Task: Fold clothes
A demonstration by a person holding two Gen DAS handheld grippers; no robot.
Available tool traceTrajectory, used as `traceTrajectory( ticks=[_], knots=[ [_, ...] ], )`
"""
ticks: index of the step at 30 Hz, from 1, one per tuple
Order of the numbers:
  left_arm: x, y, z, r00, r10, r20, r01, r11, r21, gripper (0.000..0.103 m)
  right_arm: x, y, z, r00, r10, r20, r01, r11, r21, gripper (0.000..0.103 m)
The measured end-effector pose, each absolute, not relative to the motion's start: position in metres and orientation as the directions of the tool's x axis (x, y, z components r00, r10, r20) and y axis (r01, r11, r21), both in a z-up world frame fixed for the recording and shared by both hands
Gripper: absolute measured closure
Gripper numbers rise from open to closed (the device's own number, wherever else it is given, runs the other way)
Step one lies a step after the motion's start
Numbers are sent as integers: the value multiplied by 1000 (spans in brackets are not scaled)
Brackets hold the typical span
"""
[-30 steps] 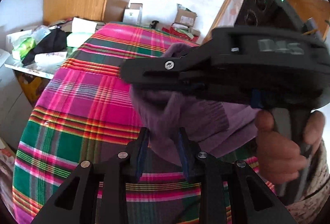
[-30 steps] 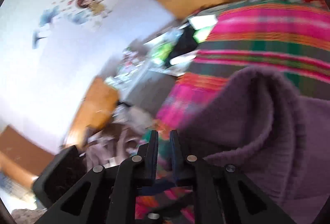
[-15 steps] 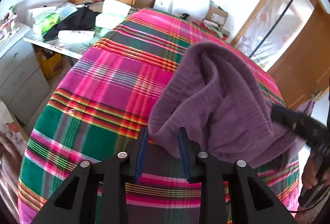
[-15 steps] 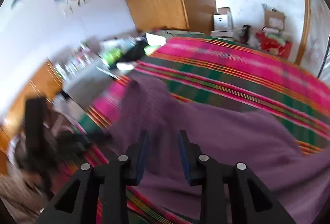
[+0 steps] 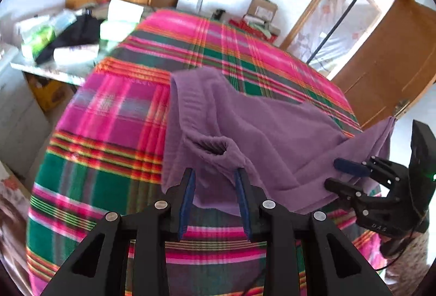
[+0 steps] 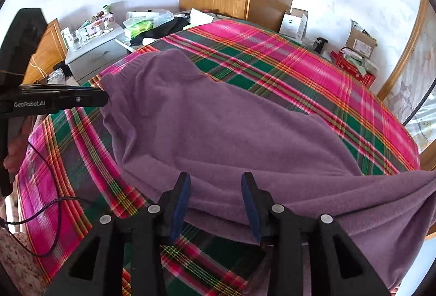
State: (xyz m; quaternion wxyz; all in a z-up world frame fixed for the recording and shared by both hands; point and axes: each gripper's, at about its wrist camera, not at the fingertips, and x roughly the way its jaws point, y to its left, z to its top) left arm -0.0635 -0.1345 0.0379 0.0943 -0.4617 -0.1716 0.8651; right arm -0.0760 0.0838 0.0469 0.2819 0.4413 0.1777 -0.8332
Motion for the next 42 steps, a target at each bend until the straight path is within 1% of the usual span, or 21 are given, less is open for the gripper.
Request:
traceTrajectory(
  ticks=[2, 4, 6, 7, 9, 11, 14, 17, 20, 24, 26, 28, 30, 31, 33, 34, 37, 42],
  knots=[
    [-67, -135, 35, -537, 352, -767, 10, -906, -423, 72, -71, 84, 45, -450, -307, -839, 634, -771, -58, 63],
    [-71, -137, 33, -519, 394, -759, 20, -882, -472, 67, -66, 82, 44, -456, -304, -836, 651, -754, -81, 62],
    [-72, -137, 32, -515, 416, -750, 36, -863, -503, 65, -61, 82, 45, -453, -306, -837, 672, -734, -95, 60],
    [-73, -138, 32, -513, 426, -745, 44, -854, -519, 65, -58, 81, 45, -446, -319, -836, 689, -719, -93, 58],
    [-74, -137, 33, -517, 439, -735, 45, -844, -535, 64, -53, 79, 44, -438, -332, -835, 712, -695, -98, 56],
    [-76, -135, 32, -514, 431, -742, 45, -850, -525, 60, -52, 78, 43, -439, -324, -838, 716, -690, -108, 56],
    [-85, -136, 28, -501, 413, -760, 86, -851, -519, 60, -57, 78, 38, -443, -303, -844, 699, -707, -113, 56],
    [-90, -142, 24, -494, 436, -752, 126, -821, -558, 60, -60, 77, 36, -452, -287, -845, 680, -723, -119, 56],
    [-95, -146, 22, -498, 427, -755, 154, -813, -561, 60, -61, 76, 37, -461, -280, -842, 674, -728, -127, 56],
    [-98, -148, 17, -488, 437, -756, 181, -796, -577, 64, -67, 79, 36, -465, -277, -841, 656, -746, -118, 56],
    [-98, -149, 16, -489, 433, -757, 182, -799, -574, 67, -69, 82, 37, -472, -280, -836, 645, -756, -112, 61],
    [-98, -150, 16, -490, 431, -757, 185, -798, -574, 75, -69, 83, 36, -466, -284, -838, 649, -753, -105, 62],
    [-98, -150, 17, -492, 430, -757, 186, -798, -574, 78, -66, 81, 36, -472, -279, -836, 659, -742, -124, 64],
    [-98, -151, 17, -494, 431, -755, 184, -797, -575, 80, -65, 80, 35, -476, -275, -835, 662, -737, -134, 67],
    [-97, -152, 20, -502, 433, -748, 174, -797, -578, 84, -64, 77, 34, -490, -258, -833, 660, -734, -160, 86],
    [-96, -153, 22, -509, 431, -745, 170, -798, -578, 85, -63, 75, 36, -504, -252, -826, 656, -734, -177, 98],
    [-94, -159, 31, -539, 426, -727, 166, -792, -587, 88, -61, 78, 49, -526, -300, -796, 654, -741, -153, 98],
    [-93, -167, 55, -607, 410, -681, 136, -791, -597, 89, -62, 84, 82, -593, -349, -726, 614, -779, -126, 99]
  ],
)
